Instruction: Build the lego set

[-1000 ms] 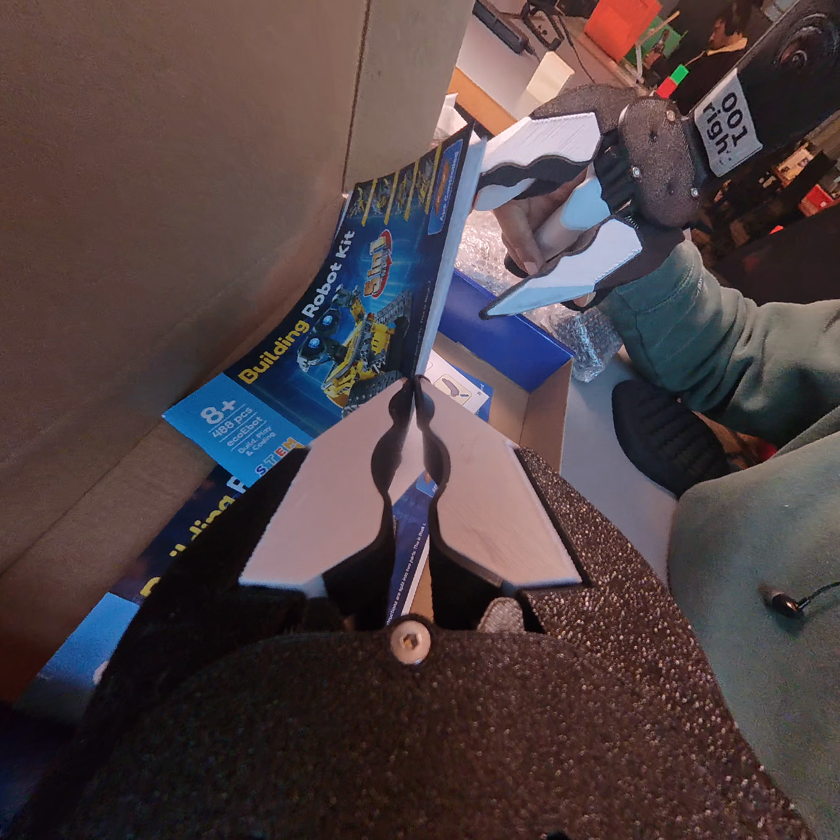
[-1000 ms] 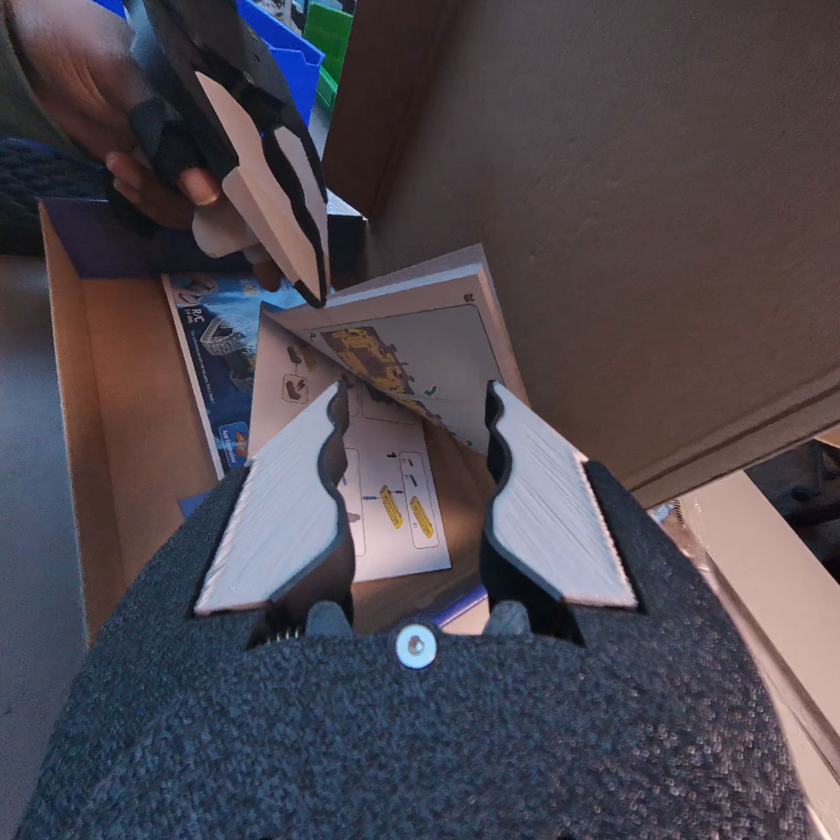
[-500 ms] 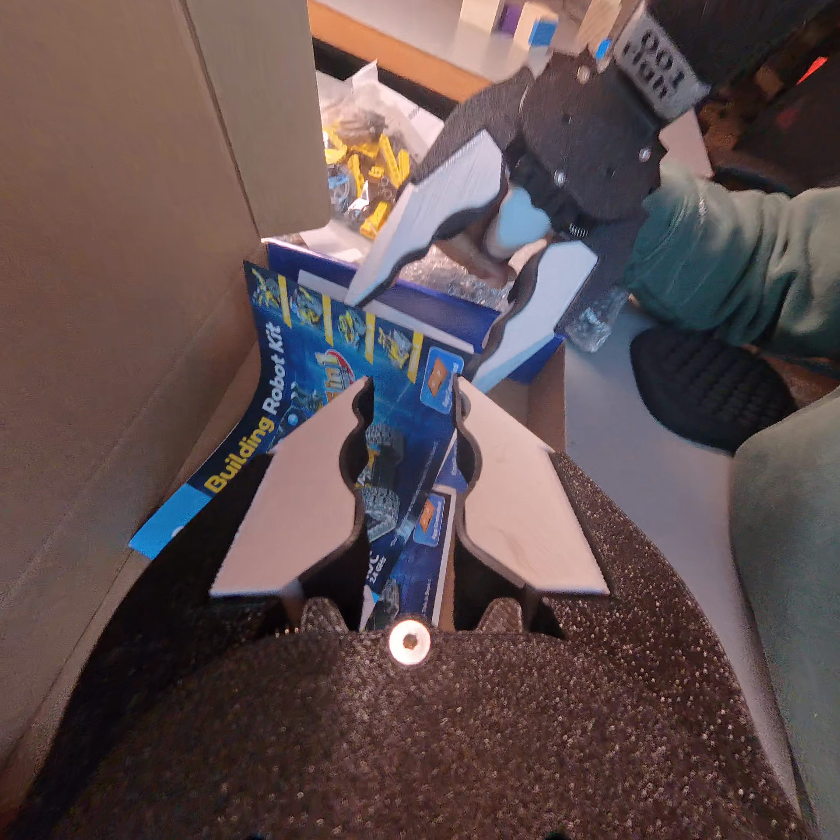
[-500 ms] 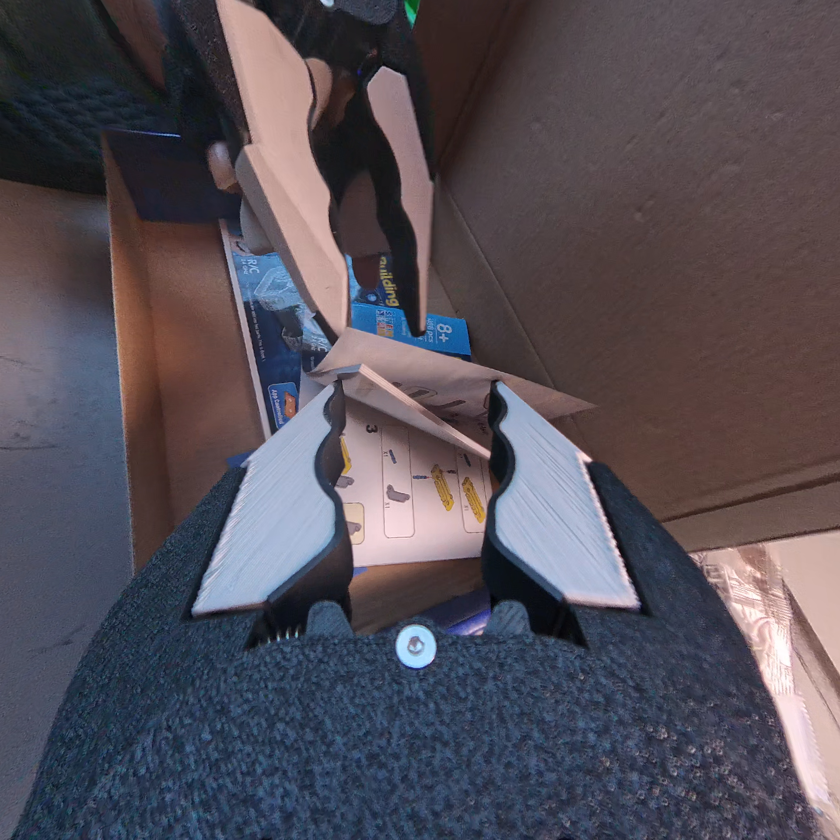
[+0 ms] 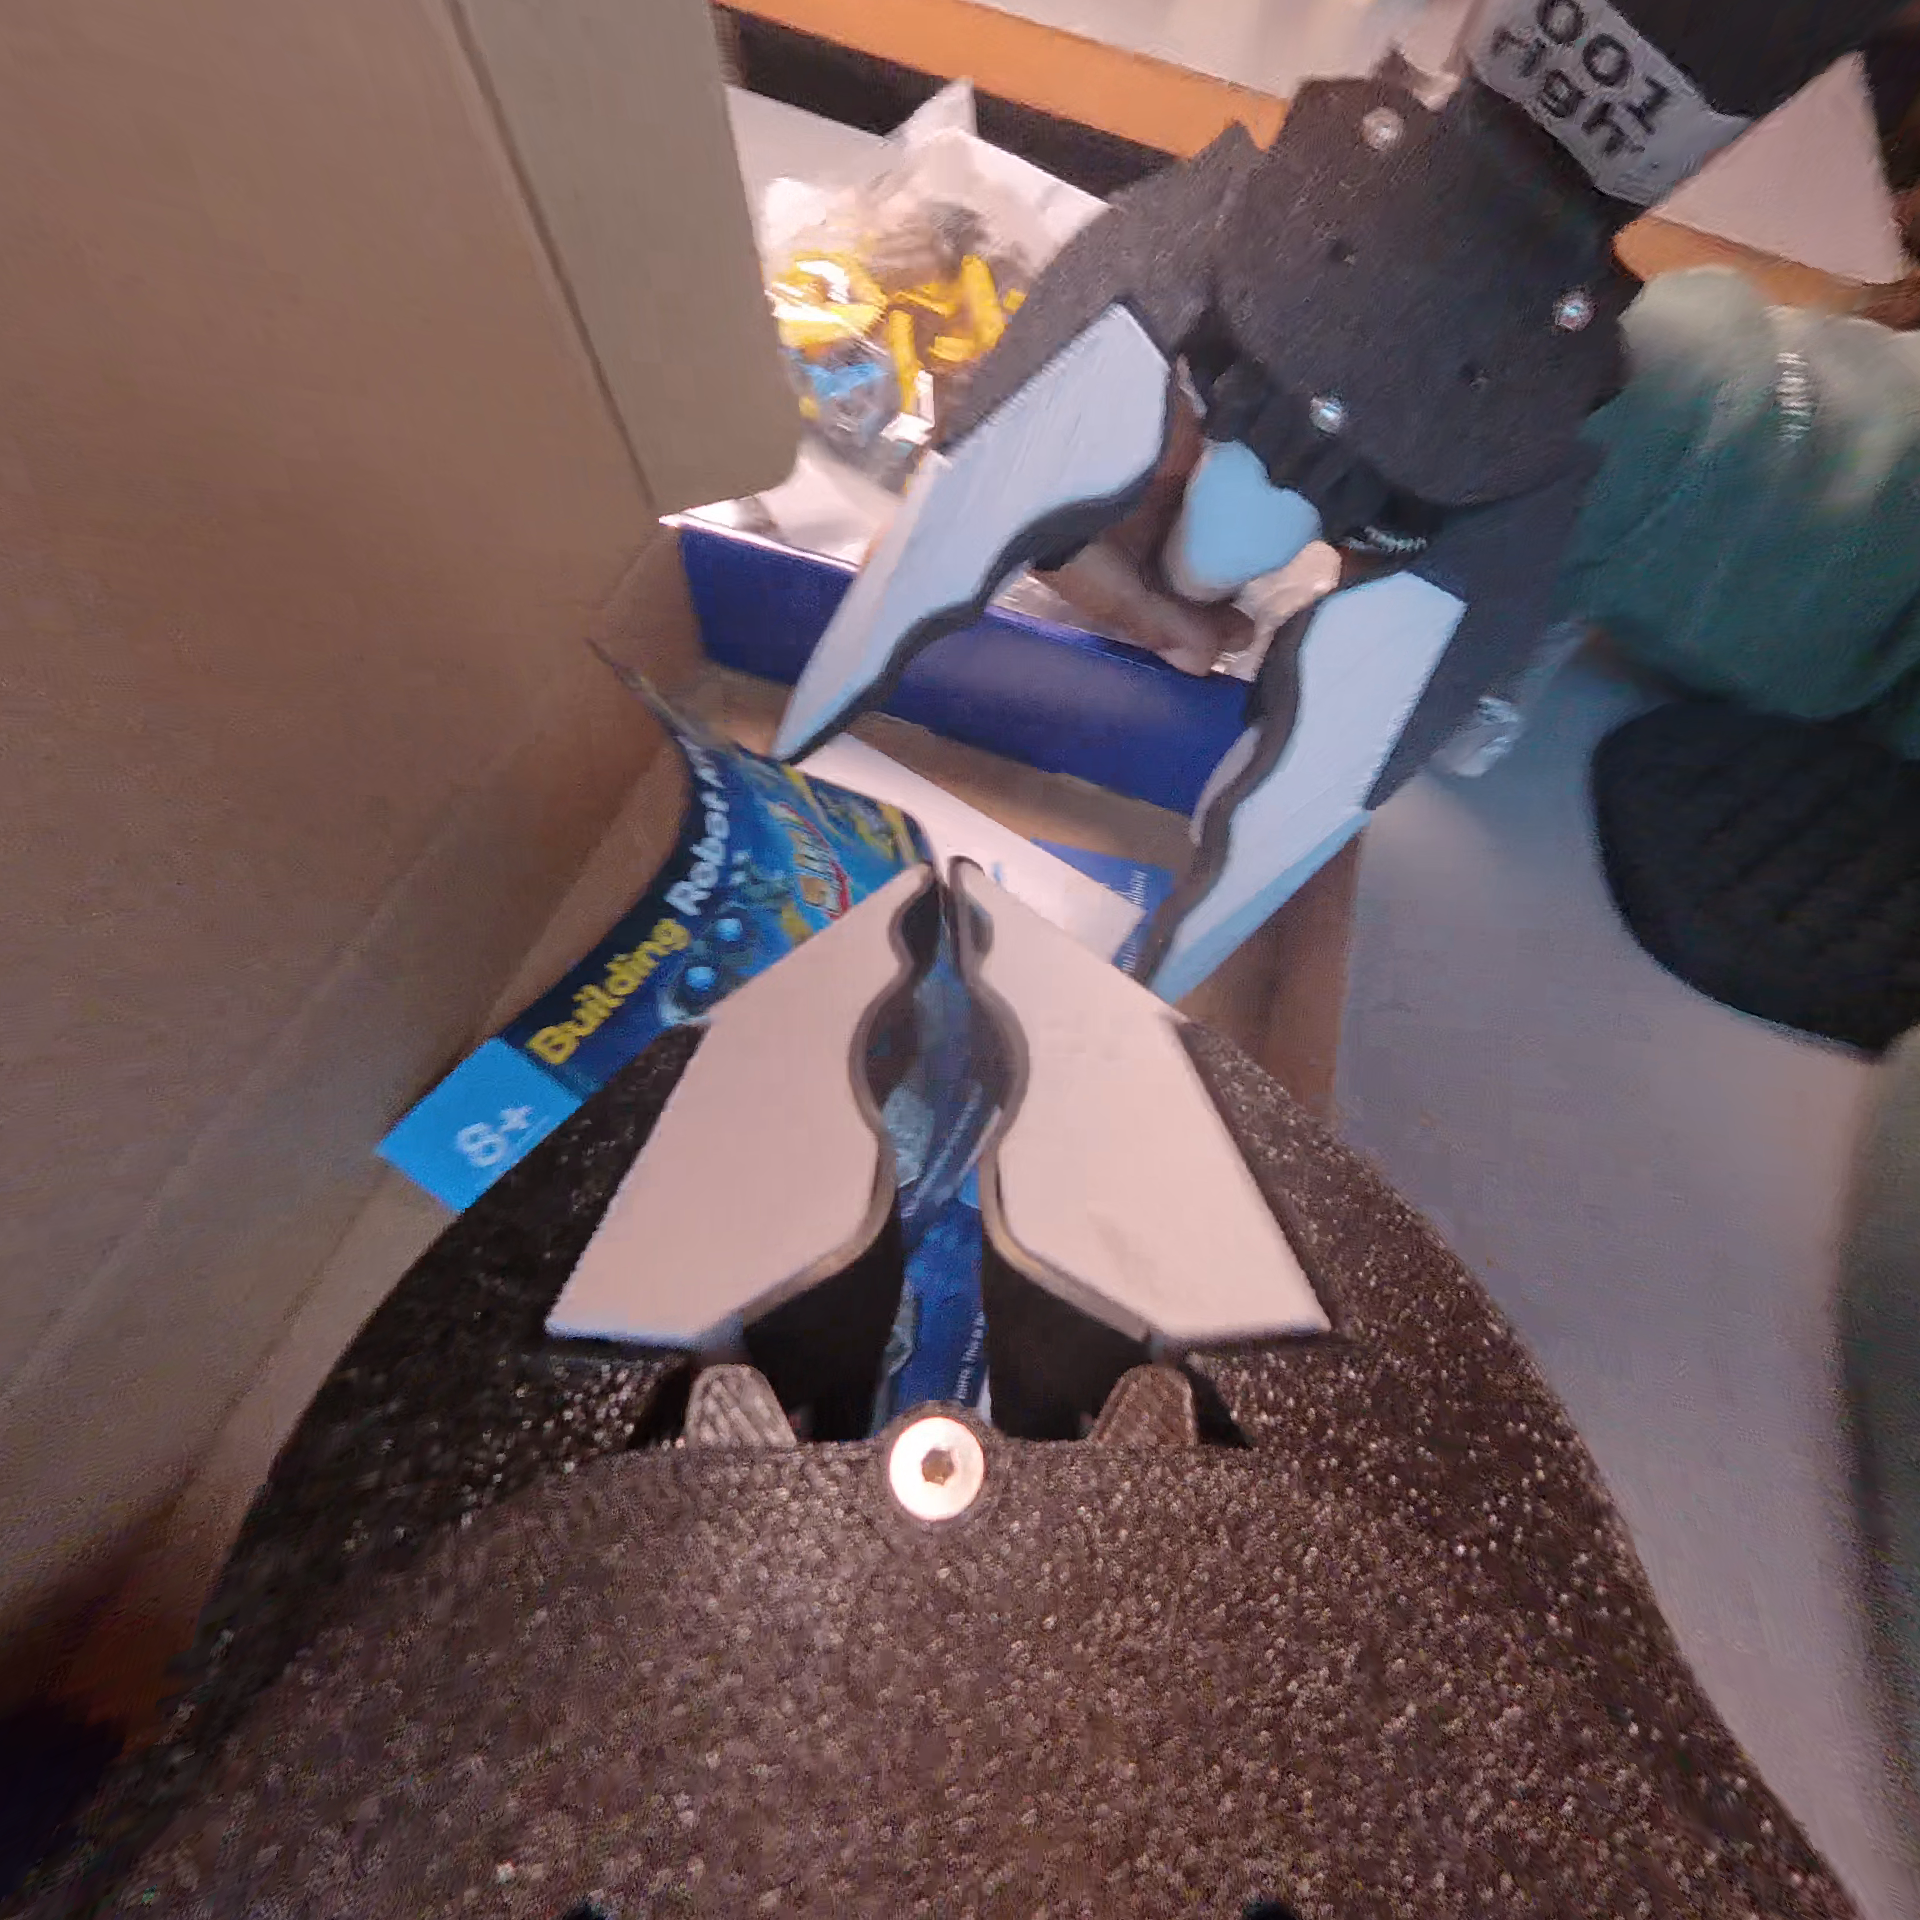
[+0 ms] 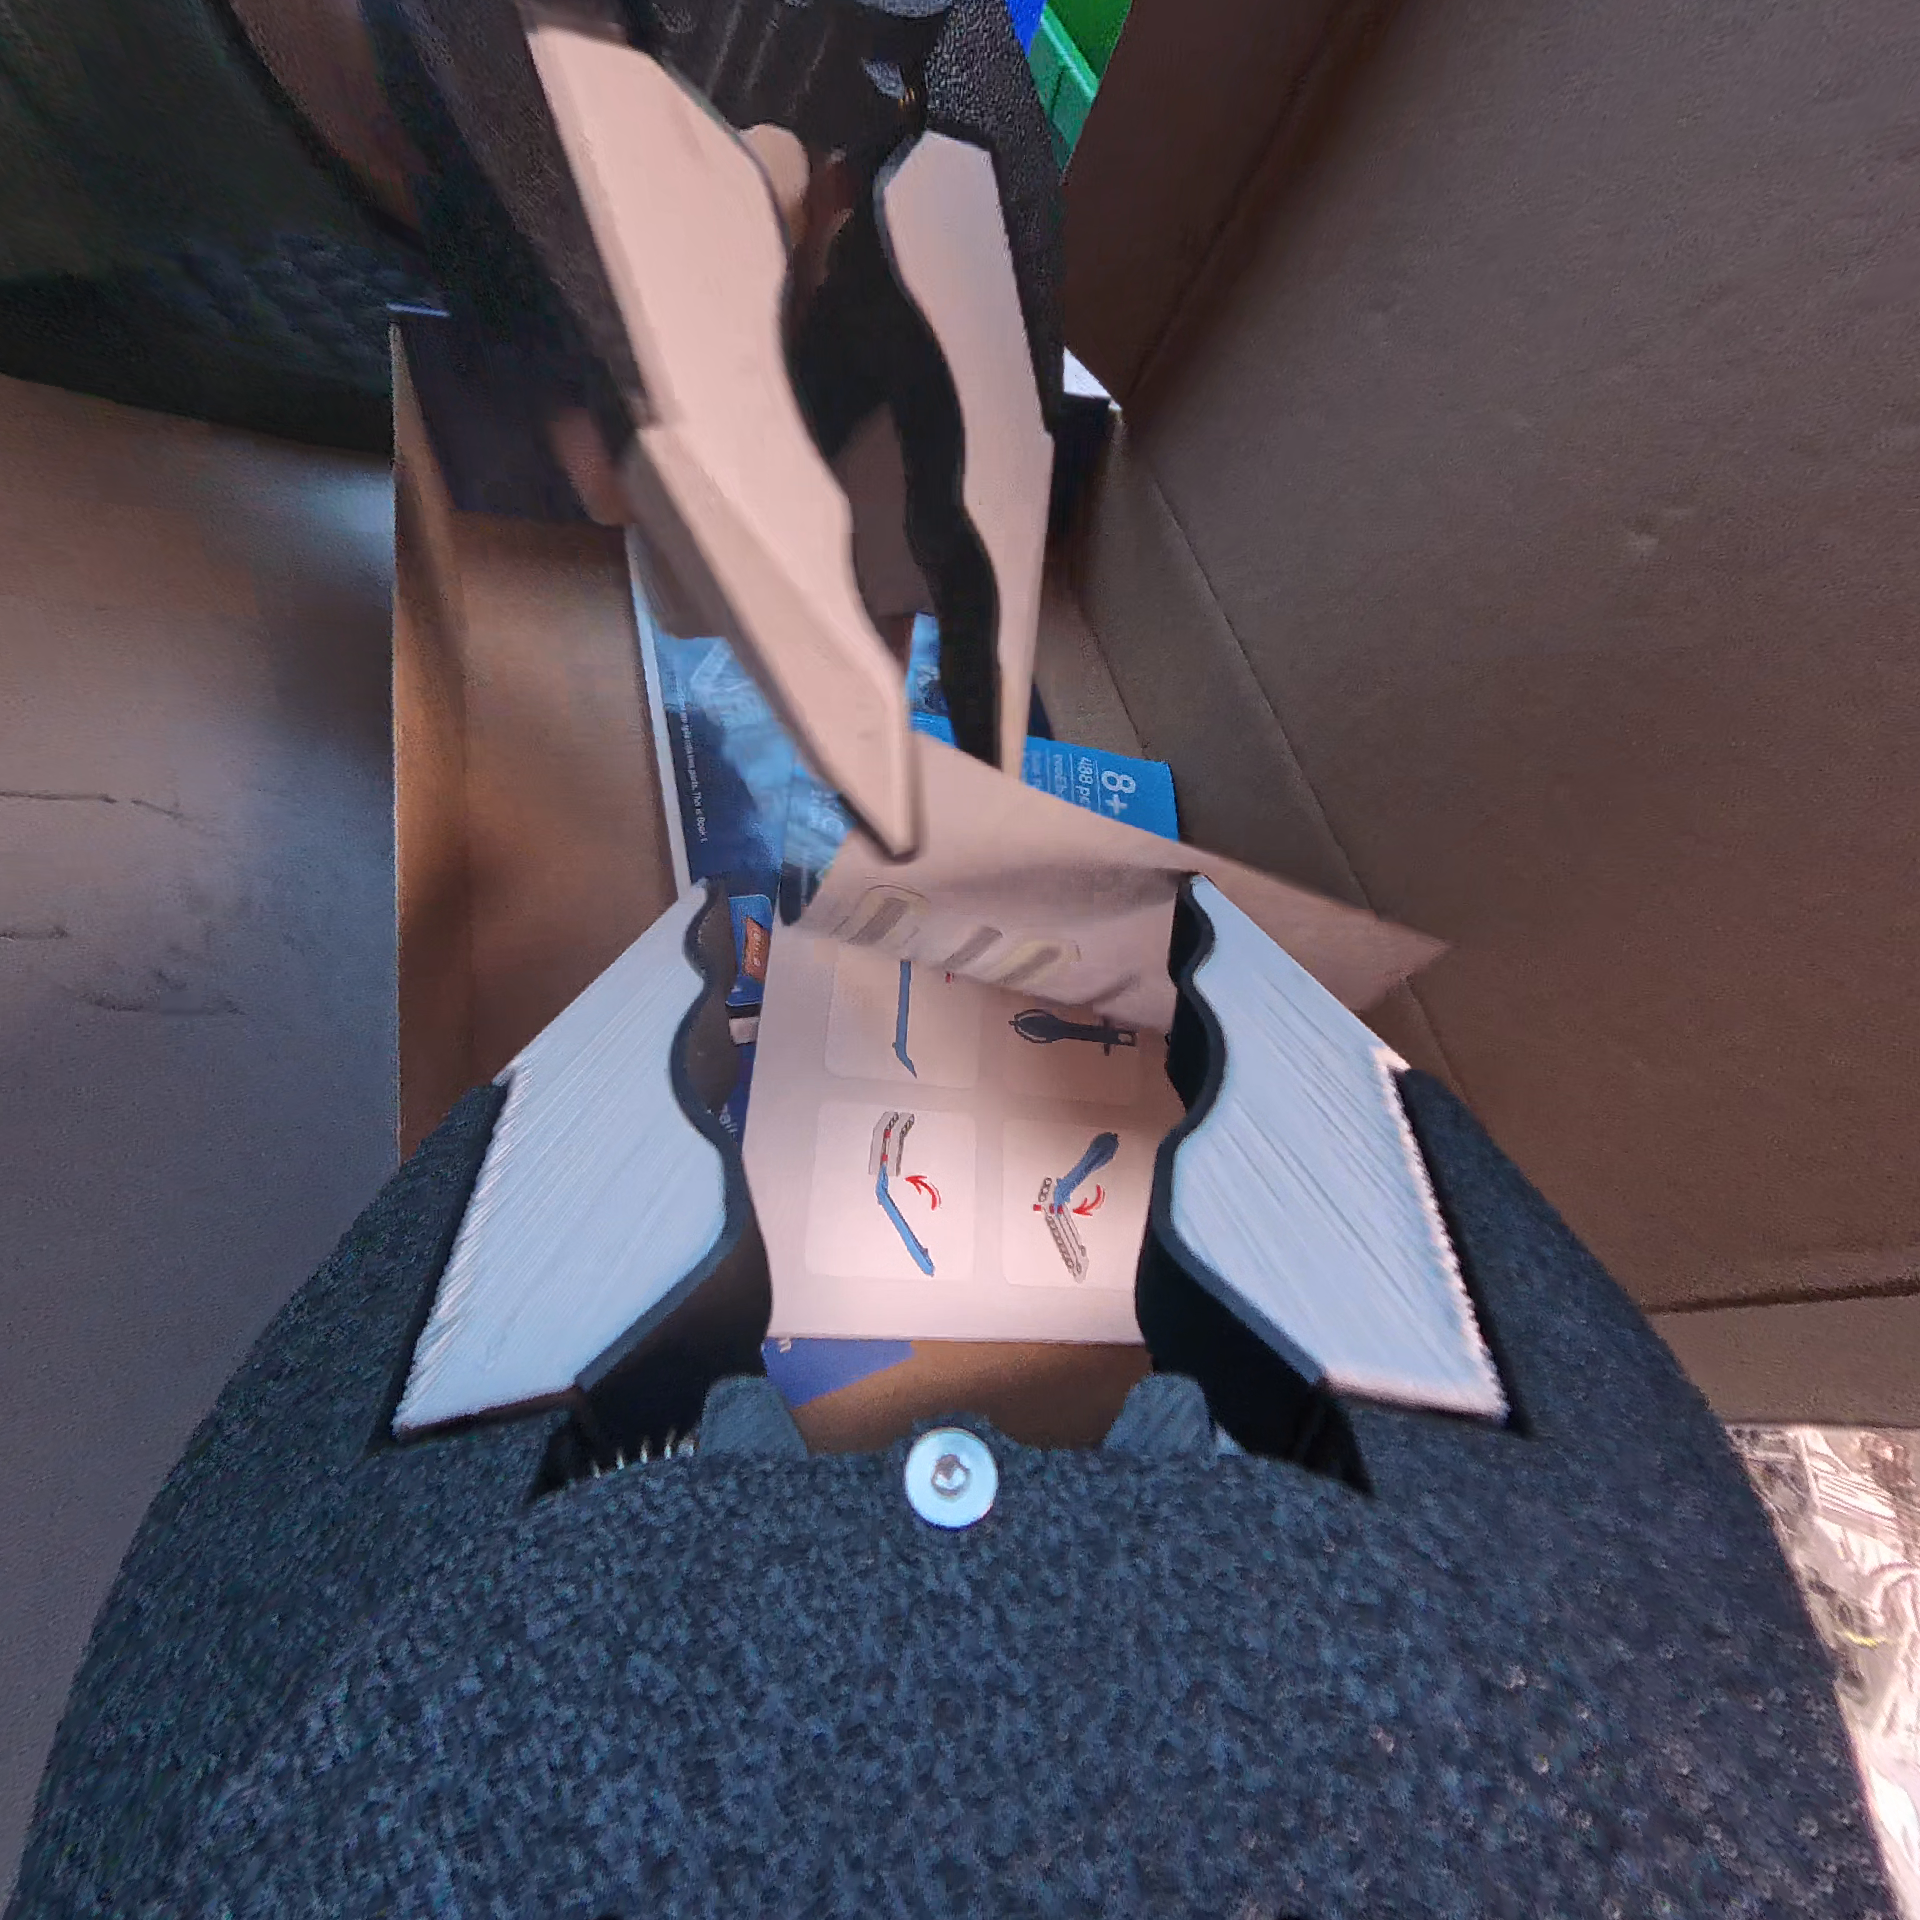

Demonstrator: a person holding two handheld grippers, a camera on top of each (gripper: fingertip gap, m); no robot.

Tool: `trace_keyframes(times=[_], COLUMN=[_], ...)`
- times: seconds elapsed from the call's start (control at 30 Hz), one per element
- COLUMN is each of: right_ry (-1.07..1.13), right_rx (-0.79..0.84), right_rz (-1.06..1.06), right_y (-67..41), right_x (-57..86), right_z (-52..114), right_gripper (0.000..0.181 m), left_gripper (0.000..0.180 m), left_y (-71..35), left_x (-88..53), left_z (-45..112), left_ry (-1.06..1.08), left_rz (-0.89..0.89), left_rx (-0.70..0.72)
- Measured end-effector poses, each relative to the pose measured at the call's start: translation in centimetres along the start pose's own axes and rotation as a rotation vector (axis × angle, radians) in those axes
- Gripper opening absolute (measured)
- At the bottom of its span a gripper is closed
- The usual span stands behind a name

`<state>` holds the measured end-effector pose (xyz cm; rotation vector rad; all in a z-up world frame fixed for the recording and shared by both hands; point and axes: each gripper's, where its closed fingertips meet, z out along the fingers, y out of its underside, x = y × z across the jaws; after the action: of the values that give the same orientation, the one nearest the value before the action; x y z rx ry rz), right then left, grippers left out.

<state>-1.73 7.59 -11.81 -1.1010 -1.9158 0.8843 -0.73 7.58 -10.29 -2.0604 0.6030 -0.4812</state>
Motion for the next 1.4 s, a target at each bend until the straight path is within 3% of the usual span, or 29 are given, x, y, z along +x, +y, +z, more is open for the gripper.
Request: trace_keyframes(times=[0.13,0.27,0.43,0.8,0.87,1.17,1.4], right_ry=[-0.001,-0.058,-0.063,-0.137,-0.135,-0.219,-0.105], right_rx=[-0.040,-0.174,-0.329,-0.448,-0.478,-0.380,-0.263], right_rz=[-0.023,-0.038,-0.058,-0.029,-0.041,0.067,0.153], right_y=[0.5,2.7,5.6,7.3,7.7,5.6,3.9], right_x=[-0.1,-0.6,-0.9,-2.9,-3.0,-3.7,-1.0], right_z=[-0.5,-1.4,-1.3,-0.1,0.1,-0.3,-0.5], right_gripper=[0.083,0.067,0.061,0.053,0.041,0.000,0.000], left_gripper=[0.000,0.000,0.000,0.000,0.000,0.000,0.000], left_y=[-1.4,-2.1,-0.5,1.4,1.1,-0.4,-1.6], left_x=[-3.0,-5.9,-8.9,-10.0,-9.9,-8.4,-6.9], left_z=[-3.2,-8.2,-13.3,-15.8,-15.8,-13.9,-11.1], left_ry=[-0.170,-0.328,-0.521,-0.570,-0.562,-0.475,-0.403], left_rz=[-0.016,-0.035,-0.047,-0.111,-0.105,-0.045,0.021], left_rx=[0.061,0.126,0.129,0.190,0.200,0.199,0.163])
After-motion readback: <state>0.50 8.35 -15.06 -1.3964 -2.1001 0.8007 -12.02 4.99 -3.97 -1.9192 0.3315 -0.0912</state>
